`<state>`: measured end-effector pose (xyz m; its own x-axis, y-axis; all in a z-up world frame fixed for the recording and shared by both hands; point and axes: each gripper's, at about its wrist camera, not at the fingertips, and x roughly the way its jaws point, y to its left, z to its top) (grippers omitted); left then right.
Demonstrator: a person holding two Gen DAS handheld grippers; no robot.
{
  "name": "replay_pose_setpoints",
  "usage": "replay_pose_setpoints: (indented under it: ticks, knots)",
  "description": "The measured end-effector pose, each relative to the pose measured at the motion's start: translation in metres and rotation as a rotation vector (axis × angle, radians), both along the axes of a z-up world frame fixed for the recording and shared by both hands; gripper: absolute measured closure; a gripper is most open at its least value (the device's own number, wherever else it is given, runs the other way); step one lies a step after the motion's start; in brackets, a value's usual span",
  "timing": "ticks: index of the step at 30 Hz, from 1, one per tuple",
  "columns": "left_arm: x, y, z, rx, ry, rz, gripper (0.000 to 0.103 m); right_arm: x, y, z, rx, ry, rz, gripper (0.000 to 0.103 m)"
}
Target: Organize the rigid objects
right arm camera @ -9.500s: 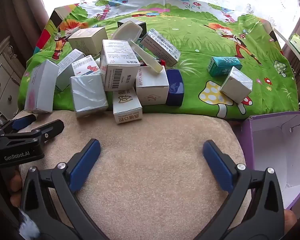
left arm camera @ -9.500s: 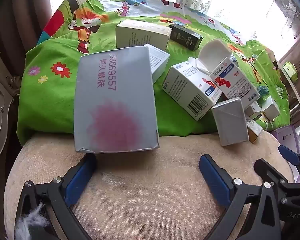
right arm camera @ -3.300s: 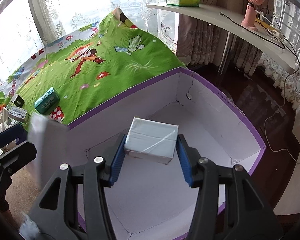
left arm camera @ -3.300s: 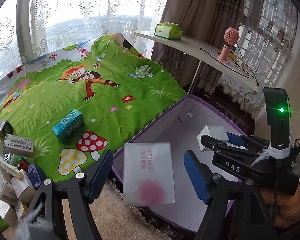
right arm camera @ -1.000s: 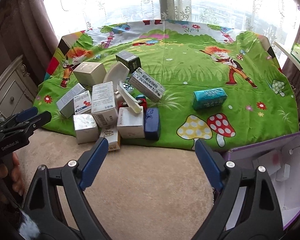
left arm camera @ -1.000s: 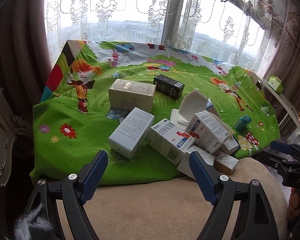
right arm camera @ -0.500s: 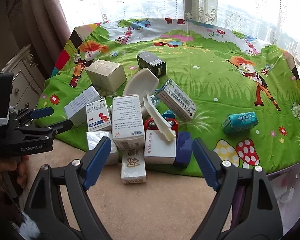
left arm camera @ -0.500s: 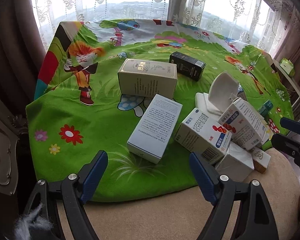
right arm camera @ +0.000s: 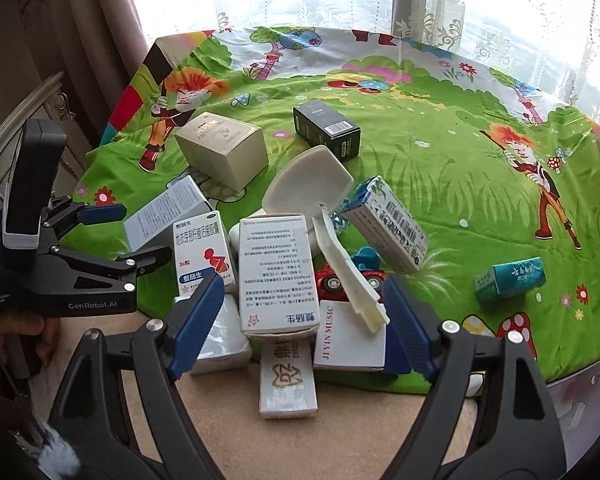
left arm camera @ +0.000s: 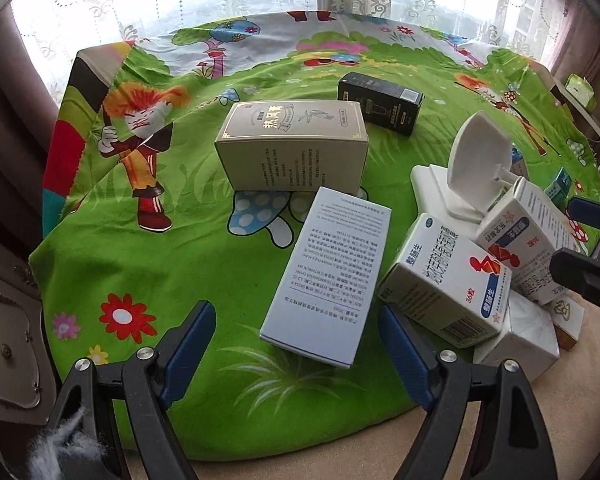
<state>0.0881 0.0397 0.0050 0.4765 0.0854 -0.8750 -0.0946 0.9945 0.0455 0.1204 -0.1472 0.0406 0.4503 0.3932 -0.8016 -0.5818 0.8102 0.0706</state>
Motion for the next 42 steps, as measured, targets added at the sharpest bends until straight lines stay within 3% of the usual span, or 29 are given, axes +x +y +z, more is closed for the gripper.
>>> replay_pose_setpoints:
  ticks: [4,8,10,13,26,42]
  knots:
    - [0.006,0.001,-0.002,0.007,0.001,-0.004,0.022,0.004,0.006,-0.006,-0.011,0.012,0.008,0.026]
    - [0.009,0.001,-0.005,-0.011,0.008,-0.017,0.042,0.008,0.011,-0.012,-0.024,0.028,0.021,0.033]
    - [0.009,0.001,-0.006,-0.018,0.012,-0.022,0.051,0.009,0.013,-0.015,-0.026,0.04,0.027,0.042]
    - [0.005,0.003,-0.005,-0.028,-0.002,-0.009,0.056,0.006,0.014,-0.015,-0.034,0.029,0.034,0.043]
    - [-0.026,0.006,0.016,-0.078,-0.108,0.124,0.06,-0.008,0.001,-0.003,0.014,-0.019,0.023,0.046]
    - [-0.058,-0.008,0.025,-0.152,-0.17,0.165,0.06,-0.024,-0.021,-0.007,0.079,0.064,0.038,0.044]
